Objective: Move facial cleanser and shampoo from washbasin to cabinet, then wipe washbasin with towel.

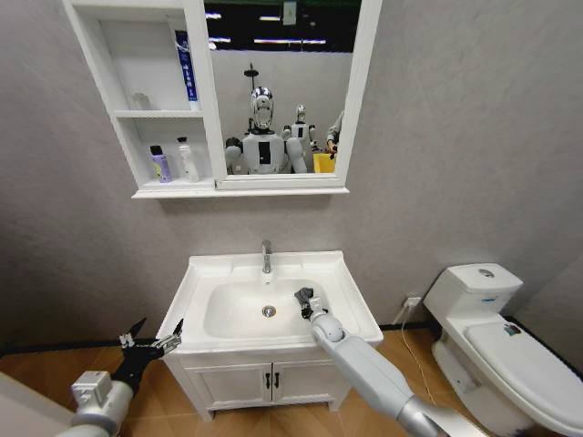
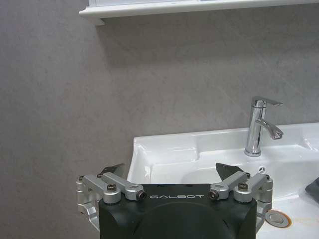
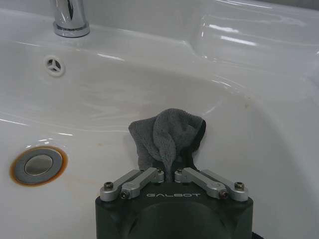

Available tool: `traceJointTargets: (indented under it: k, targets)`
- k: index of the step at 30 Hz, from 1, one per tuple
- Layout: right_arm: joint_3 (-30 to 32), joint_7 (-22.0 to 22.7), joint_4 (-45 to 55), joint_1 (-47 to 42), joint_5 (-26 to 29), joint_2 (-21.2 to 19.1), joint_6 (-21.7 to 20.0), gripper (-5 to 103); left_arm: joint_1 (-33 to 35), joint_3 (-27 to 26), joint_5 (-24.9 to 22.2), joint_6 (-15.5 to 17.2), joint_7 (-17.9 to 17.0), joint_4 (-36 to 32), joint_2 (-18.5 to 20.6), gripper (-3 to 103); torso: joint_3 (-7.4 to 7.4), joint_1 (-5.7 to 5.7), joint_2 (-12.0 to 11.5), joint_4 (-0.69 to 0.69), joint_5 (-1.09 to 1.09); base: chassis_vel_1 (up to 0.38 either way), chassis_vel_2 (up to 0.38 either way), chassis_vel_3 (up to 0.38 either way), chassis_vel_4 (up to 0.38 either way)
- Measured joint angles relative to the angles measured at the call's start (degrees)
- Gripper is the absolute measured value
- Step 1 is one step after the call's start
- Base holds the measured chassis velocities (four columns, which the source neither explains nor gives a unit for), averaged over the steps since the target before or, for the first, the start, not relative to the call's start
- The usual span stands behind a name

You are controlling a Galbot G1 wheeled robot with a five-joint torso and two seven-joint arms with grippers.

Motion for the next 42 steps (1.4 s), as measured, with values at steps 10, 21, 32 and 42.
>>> traceJointTargets:
  k: [10, 21, 32, 42]
  targets:
    - [-1.3, -2.7, -6.3, 3.0, 3.9, 5.6, 0.1, 4, 0.0, 0.0, 0.0, 0.0, 0.0, 0.0, 0.0, 100, 0.00, 0.00, 0.0, 0.01, 0.00, 0.000, 0.000, 0.000, 0.000]
    - [-1.8, -6.8, -12.0, 5.7, 10.3, 9.9, 0.3, 4, 0.0, 0.0, 0.0, 0.0, 0.0, 0.0, 0.0, 100, 0.00, 0.00, 0.0, 0.00, 0.00, 0.000, 0.000, 0.000, 0.000]
    - [-3.0, -14.0, -12.9, 6.6, 13.9, 13.5, 5.3, 4, 0.0, 0.0, 0.0, 0.0, 0.0, 0.0, 0.0, 100, 0.01, 0.00, 0.0, 0.01, 0.01, 0.000, 0.000, 0.000, 0.000]
    - [-2.7, -13.6, -15.5, 6.4, 12.1, 14.9, 5.7, 4, 0.0, 0.0, 0.0, 0.0, 0.0, 0.0, 0.0, 100, 0.00, 0.00, 0.0, 0.01, 0.01, 0.000, 0.000, 0.000, 0.000]
